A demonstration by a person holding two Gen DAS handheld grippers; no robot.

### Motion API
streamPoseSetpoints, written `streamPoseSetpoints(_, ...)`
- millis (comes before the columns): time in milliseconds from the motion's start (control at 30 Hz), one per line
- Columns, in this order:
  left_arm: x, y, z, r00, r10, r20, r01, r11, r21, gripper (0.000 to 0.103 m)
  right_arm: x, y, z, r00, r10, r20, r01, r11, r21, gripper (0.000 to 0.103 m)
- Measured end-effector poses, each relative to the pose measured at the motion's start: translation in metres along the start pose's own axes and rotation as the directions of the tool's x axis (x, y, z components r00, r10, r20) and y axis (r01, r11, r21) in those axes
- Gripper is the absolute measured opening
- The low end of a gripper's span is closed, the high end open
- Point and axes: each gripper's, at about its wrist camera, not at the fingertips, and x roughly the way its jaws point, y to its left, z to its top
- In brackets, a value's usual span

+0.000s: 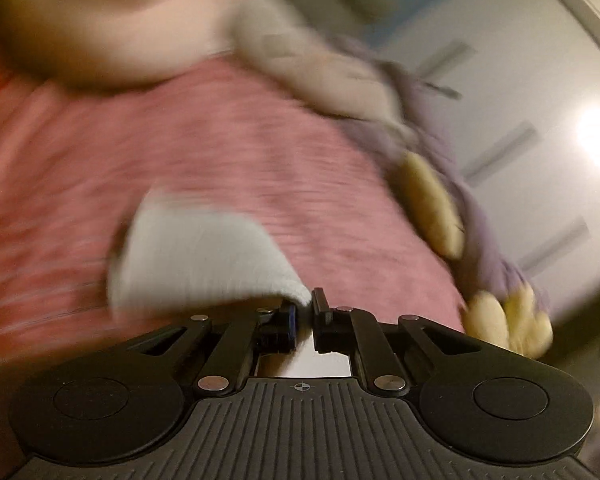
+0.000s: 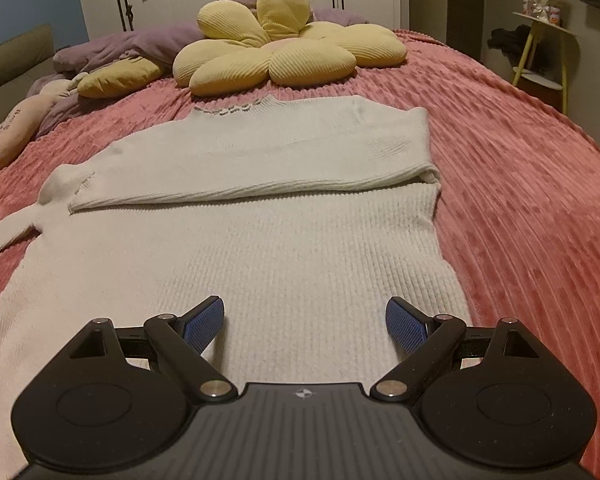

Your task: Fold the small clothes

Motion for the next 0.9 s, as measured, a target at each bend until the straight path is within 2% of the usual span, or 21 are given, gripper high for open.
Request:
streamPoseSetpoints(67,-0.002,-0.048,-0.010,0.997,-0.066,-0.027,0.069,0.989,0.127,0.009,-0.001,-0.001,-0.001,1.000,0.004,0.006,-0.004,1.000,0.004,0.089)
streamPoseSetpoints(167,-0.002,-0.127,-0.045,0.978,-0.181,-0.101,0.205,0.926,0.318,0.009,-0.003,-0.003,-0.002,1.000,0.009,0.017,-0.010,1.000,0.020,0.089)
streamPoseSetpoints(233,0.000,-0.178,-0.083,0.955,-0.236,-0.180,0.293,0.852,0.434,0.010,-0.006,-0.006,-0.003,1.000,0.017,0.024,-0.018,0.999,0.036,0.089)
streamPoseSetpoints(300,0.004,-0.216,-0.129,0.938,-0.240,-0.248,0.340,0.772,0.538,0.011,-0.009,-0.009,-0.004,0.999,0.021,0.028,-0.023,0.999,0.047,0.089)
streamPoseSetpoints(333,0.009,-0.228,-0.149,0.935,-0.225,-0.275,0.348,0.740,0.576,0.014,-0.010,-0.012,-0.004,0.999,0.023,0.033,-0.025,0.998,0.052,0.089)
streamPoseSetpoints(367,0.016,-0.239,-0.170,0.928,-0.201,-0.314,0.359,0.710,0.606,0.036,-0.011,-0.015,-0.004,0.999,0.023,0.035,-0.025,0.998,0.056,0.089)
streamPoseSetpoints(400,0.026,-0.246,-0.191,0.910,-0.167,-0.380,0.384,0.683,0.621,0.071,-0.012,-0.018,-0.004,0.999,0.022,0.037,-0.024,0.998,0.062,0.089)
streamPoseSetpoints(433,0.032,-0.249,-0.209,0.889,-0.136,-0.437,0.409,0.668,0.623,0.079,-0.013,-0.021,-0.003,0.999,0.024,0.037,-0.026,0.997,0.066,0.089)
streamPoseSetpoints(467,0.032,-0.249,-0.219,0.881,-0.126,-0.456,0.418,0.658,0.626,0.082,-0.014,-0.024,-0.003,0.999,0.028,0.034,-0.030,0.997,0.070,0.089)
streamPoseSetpoints(500,0.029,-0.246,-0.228,0.877,-0.122,-0.465,0.427,0.641,0.638,0.082,-0.015,-0.027,-0.001,0.999,0.030,0.032,-0.033,0.997,0.072,0.089)
streamPoseSetpoints(533,0.025,-0.241,-0.233,0.880,-0.110,-0.462,0.422,0.629,0.653,0.083,-0.017,-0.029,0.001,0.999,0.033,0.034,-0.036,0.997,0.071,0.089)
streamPoseSetpoints(567,0.021,-0.235,-0.232,0.890,-0.097,-0.446,0.402,0.632,0.663,0.085,-0.018,-0.031,0.003,0.998,0.039,0.038,-0.042,0.997,0.067,0.089)
streamPoseSetpoints(667,0.002,-0.207,-0.222,0.929,-0.061,-0.364,0.309,0.668,0.677,0.088,-0.014,-0.031,0.015,0.996,0.075,0.054,-0.078,0.995,0.067,0.089)
streamPoseSetpoints(767,-0.016,-0.184,-0.207,0.967,-0.006,-0.254,0.185,0.705,0.685,0.093,0.001,-0.013,0.038,0.987,0.153,0.053,-0.156,0.986,0.059,0.086)
streamPoseSetpoints(833,-0.023,-0.171,-0.194,0.974,0.037,-0.223,0.131,0.712,0.690,0.093,0.015,0.008,0.058,0.969,0.241,0.048,-0.243,0.969,0.049,0.082)
streamPoseSetpoints(900,-0.029,-0.156,-0.186,0.976,0.067,-0.209,0.095,0.732,0.675,0.093,0.031,0.029,0.078,0.948,0.315,0.046,-0.317,0.947,0.055,0.077)
